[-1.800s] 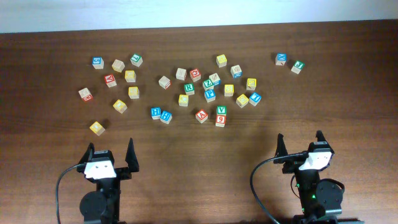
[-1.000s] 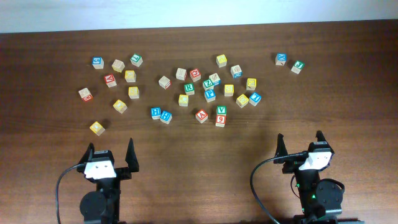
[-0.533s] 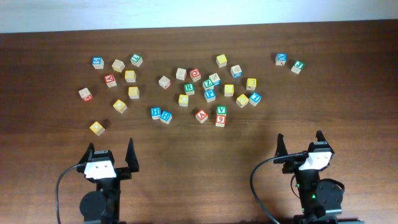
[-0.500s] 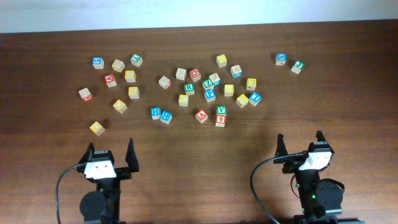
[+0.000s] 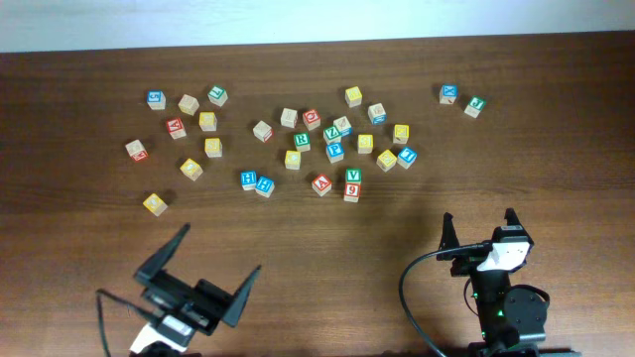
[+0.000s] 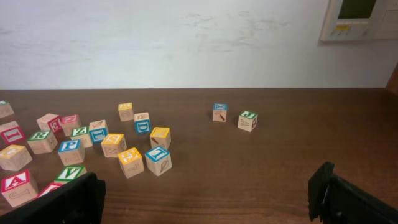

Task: Spell out RSS

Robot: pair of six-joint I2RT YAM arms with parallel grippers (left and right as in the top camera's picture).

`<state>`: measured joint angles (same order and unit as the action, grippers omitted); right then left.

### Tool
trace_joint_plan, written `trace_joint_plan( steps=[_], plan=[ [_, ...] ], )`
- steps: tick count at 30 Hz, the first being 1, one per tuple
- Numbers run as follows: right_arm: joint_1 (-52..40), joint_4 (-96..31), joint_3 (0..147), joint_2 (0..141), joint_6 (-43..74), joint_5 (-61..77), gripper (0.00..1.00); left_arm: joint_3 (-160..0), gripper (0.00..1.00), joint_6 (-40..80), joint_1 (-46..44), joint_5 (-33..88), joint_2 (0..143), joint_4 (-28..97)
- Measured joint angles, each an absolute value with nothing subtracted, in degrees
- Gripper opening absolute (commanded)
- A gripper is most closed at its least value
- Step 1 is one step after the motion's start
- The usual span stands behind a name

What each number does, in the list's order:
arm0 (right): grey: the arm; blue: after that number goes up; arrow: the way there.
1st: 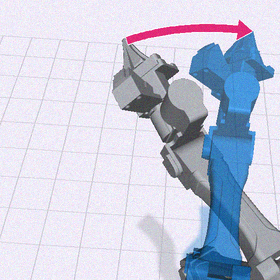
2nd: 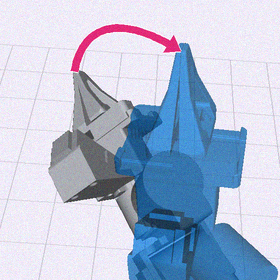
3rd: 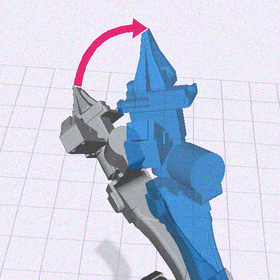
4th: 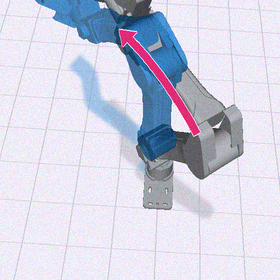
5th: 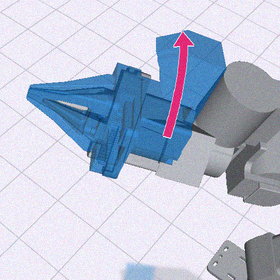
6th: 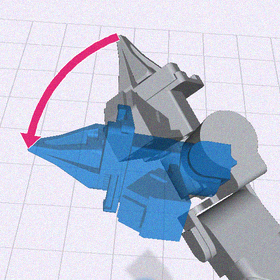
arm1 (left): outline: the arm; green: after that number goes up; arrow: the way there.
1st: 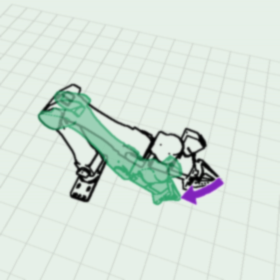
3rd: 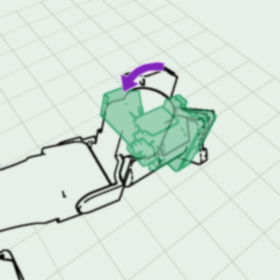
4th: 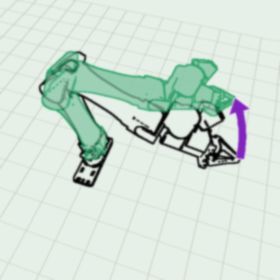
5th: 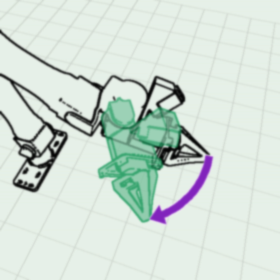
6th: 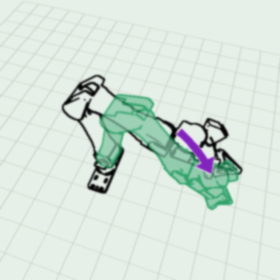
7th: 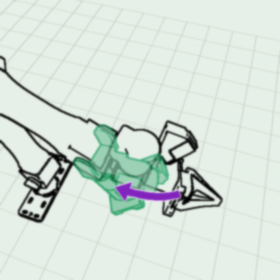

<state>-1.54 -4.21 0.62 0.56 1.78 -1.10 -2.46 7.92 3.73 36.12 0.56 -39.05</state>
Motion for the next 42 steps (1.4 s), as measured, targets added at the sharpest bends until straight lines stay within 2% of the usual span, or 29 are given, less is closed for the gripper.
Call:
trace_joint_plan(
  steps=[3,6,7,9,10,13,17,21,22,23,25,27,32,36,42],
  plan=[
    [-1.54,-4.21,0.62,0.64,1.74,-1.1,0.98,-14.22,0.99,8.75,3.73,31.35,3.57,-33.08],
    [-1.54,-4.25,0.62,0.69,1.74,-1.13,0.98,-35.24,0.99,9.02,3.75,29.67,15.07,-7.99],
    [-1.54,-4.19,0.62,0.56,1.78,-1.13,0.98,-45.74,0.99,8.43,3.79,30.11,21.1,10.39],
    [-1.54,-4.21,0.62,0.58,1.76,-1.28,0.98,-60.01,0.99,6.92,3.84,33.47,34.48,24.25],
    [-1.54,-4.21,0.62,0.58,1.74,-1.28,0.98,-63.16,0.99,6.63,3.9,37.39,38.19,27.88],
    [-1.54,-4.21,0.62,0.58,1.76,-1.28,0.98,-66.04,0.99,6.74,3.88,50.78,46.46,27.05],
    [-1.54,-4.21,0.62,0.58,1.76,-1.28,0.98,-66.76,0.99,10.37,3.73,54.22,51.86,28.93],
    [-1.54,-4.23,0.62,0.58,1.76,-1.26,0.98,-76.95,0.99,10.13,-1.23,41.47,59.09,46.74],
    [-1.54,-4.21,0.62,0.58,1.74,-1.32,0.98,-82.96,0.99,9.45,-5.87,32.45,62.81,56.62],
    [-1.54,-4.21,0.62,0.58,1.76,-1.3,0.98,-87.05,0.99,8.82,-10.55,22.81,66.54,61.41],
    [-1.54,-4.21,0.62,0.58,1.76,-1.3,0.98,-88.99,0.99,8.49,-15.18,12.29,70.48,65.12],
    [-1.54,-4.21,0.62,0.58,1.76,-1.3,0.98,-89.01,0.99,8.16,-19.31,6.9,74.48,66.78],
    [-1.54,-4.21,0.62,0.58,1.78,-1.3,0.98,-89.12,0.99,8.54,-21.91,7.33,79.81,68.38],
    [-1.54,-4.21,0.62,0.58,1.78,-1.3,0.98,-89.12,0.99,16.51,-21.67,3.36,82.98,68.01],
    [-1.54,-4.21,0.62,0.58,1.76,-1.3,0.98,-89.12,0.99,20.97,-21.67,2.24,84.23,67.7]
  ],
)
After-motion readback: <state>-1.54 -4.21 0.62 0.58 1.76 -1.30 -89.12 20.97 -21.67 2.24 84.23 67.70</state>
